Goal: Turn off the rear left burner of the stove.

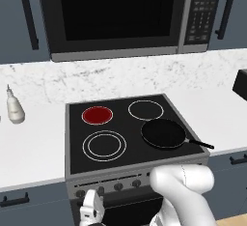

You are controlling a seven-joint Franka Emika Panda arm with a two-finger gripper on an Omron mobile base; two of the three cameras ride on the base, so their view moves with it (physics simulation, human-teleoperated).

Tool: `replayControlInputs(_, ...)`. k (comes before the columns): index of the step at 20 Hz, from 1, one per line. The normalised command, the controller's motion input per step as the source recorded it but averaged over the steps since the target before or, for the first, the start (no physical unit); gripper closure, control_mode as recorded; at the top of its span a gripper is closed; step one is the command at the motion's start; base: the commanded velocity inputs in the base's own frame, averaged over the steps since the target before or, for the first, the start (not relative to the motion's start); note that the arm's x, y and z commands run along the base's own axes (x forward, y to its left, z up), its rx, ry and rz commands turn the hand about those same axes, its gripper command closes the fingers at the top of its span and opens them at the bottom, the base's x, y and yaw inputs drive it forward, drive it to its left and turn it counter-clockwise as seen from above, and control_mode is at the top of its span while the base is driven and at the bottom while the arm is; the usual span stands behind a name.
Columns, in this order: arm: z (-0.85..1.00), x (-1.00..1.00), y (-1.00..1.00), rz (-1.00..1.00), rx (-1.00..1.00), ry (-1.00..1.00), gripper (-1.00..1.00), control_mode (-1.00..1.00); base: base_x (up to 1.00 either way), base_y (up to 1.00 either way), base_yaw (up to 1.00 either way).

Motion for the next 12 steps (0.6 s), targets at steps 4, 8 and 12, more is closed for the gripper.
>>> replayControlInputs(4, 0.00, 0.10, 0.00, 0.00, 0.00, 0.00, -1.00, -1.00, 0.00, 0.00, 0.00)
replayControlInputs(8, 0.00, 0.01, 0.00, 0.00, 0.00, 0.00, 1.00, -1.00, 0.00, 0.00, 0.00)
replayControlInputs(12, 0.00, 0.00, 0.00, 0.00, 0.00, 0.00, 1.00, -1.00, 0.00, 0.00, 0.00)
